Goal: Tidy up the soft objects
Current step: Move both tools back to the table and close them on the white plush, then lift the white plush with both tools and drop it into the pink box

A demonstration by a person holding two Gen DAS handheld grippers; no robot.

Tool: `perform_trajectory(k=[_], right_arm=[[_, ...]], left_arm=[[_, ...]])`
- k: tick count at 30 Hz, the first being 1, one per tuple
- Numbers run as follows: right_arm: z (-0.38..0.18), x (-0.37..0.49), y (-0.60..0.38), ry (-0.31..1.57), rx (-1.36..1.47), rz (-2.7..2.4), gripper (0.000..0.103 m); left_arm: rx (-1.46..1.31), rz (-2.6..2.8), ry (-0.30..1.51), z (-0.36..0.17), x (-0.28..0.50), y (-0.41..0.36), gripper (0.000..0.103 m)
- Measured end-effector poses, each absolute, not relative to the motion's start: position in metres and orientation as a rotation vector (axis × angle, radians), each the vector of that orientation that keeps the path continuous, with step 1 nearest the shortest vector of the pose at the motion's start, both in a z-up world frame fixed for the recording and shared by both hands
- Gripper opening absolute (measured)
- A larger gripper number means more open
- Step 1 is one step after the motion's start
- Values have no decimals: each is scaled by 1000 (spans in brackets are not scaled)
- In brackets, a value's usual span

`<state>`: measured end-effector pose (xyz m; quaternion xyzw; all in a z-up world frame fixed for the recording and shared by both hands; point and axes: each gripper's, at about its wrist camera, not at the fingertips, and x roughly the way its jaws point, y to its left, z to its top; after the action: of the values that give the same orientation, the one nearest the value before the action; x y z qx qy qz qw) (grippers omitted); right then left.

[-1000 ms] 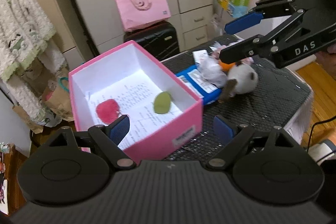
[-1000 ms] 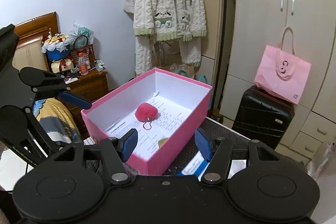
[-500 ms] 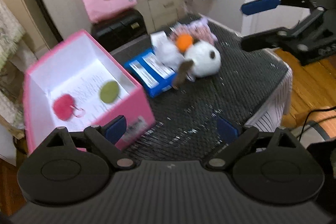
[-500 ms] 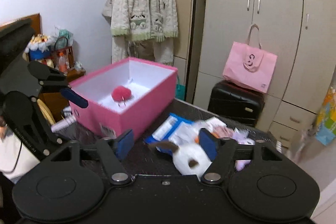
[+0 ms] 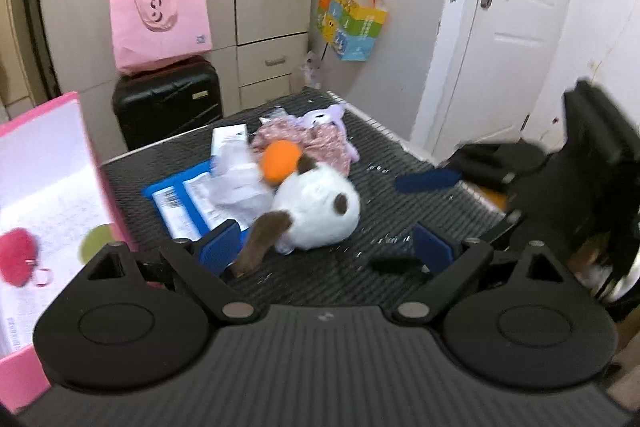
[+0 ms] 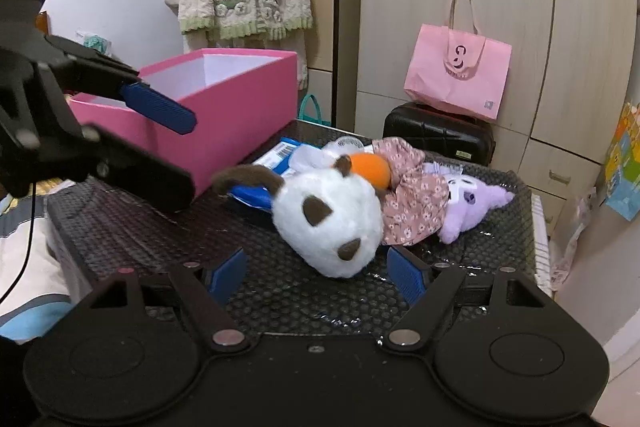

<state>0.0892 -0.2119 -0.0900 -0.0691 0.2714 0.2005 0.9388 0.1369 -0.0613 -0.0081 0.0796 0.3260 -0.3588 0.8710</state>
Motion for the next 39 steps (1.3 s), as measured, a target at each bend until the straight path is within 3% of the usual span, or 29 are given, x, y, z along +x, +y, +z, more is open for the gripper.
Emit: perform_trajectory(k=[7, 18, 23, 24, 27, 39], right_arm=[[-120, 117, -215, 563, -110, 356, 83], [-131, 141, -206, 615, -90, 356, 84], [-133, 137, -196, 589, -94, 351, 79], [-134, 135, -195, 579, -96, 342, 72], [-133, 129, -195, 548, -108, 320, 63], [-125, 96, -190, 501, -119, 306, 63]], left_arm=[[205, -735, 611, -15, 153, -85, 93], [127, -645, 725, -51, 186, -94, 88], [53, -702, 808, -66, 192, -94, 64], [51, -695, 810, -69, 192, -96, 62], [37, -688, 805, -71, 187, -97, 62], [93, -687, 760, -61, 147, -98, 62]])
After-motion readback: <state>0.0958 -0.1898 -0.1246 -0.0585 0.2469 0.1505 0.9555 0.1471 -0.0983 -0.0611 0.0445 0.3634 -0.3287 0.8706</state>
